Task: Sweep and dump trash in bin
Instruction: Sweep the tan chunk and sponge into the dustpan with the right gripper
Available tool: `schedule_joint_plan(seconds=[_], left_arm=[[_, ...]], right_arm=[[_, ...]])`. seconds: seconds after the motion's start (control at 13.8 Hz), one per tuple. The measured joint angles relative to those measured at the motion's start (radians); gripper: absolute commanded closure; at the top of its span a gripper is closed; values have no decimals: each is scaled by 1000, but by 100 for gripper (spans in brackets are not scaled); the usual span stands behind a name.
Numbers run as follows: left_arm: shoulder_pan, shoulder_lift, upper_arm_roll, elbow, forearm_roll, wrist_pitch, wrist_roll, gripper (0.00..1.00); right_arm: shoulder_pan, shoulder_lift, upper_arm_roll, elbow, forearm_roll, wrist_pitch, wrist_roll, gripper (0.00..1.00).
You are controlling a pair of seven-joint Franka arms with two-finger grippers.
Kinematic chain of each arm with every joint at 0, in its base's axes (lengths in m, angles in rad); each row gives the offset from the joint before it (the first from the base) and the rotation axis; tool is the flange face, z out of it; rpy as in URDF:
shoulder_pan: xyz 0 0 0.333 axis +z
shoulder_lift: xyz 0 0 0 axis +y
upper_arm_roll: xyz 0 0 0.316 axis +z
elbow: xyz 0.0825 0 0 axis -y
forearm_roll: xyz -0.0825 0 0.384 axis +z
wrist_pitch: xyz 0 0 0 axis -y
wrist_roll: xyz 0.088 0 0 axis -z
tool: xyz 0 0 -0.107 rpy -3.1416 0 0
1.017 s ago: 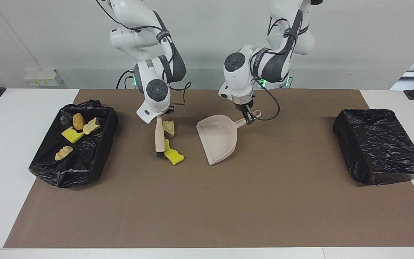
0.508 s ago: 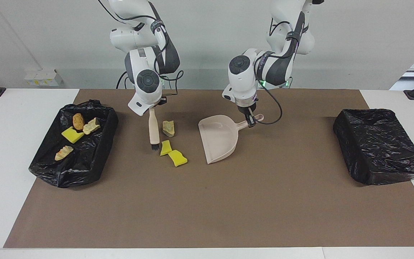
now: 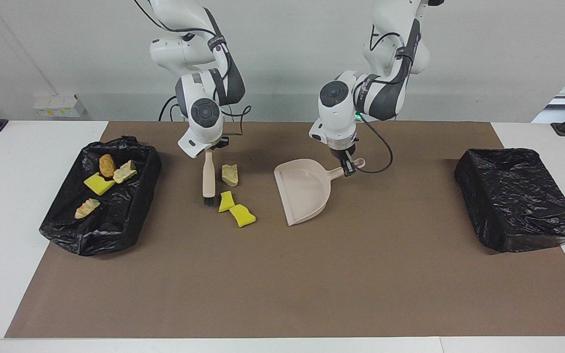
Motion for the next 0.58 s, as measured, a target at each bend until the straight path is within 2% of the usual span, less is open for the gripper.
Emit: schedule_joint_plan(seconds=[0.29,0.58], left_arm=[[10,0,0,0,37,1,2,100],[10,0,0,0,38,2,2,100]], right_arm=[[83,95,5,64,14,46,110,100],[148,165,5,152,156,53,121,100]])
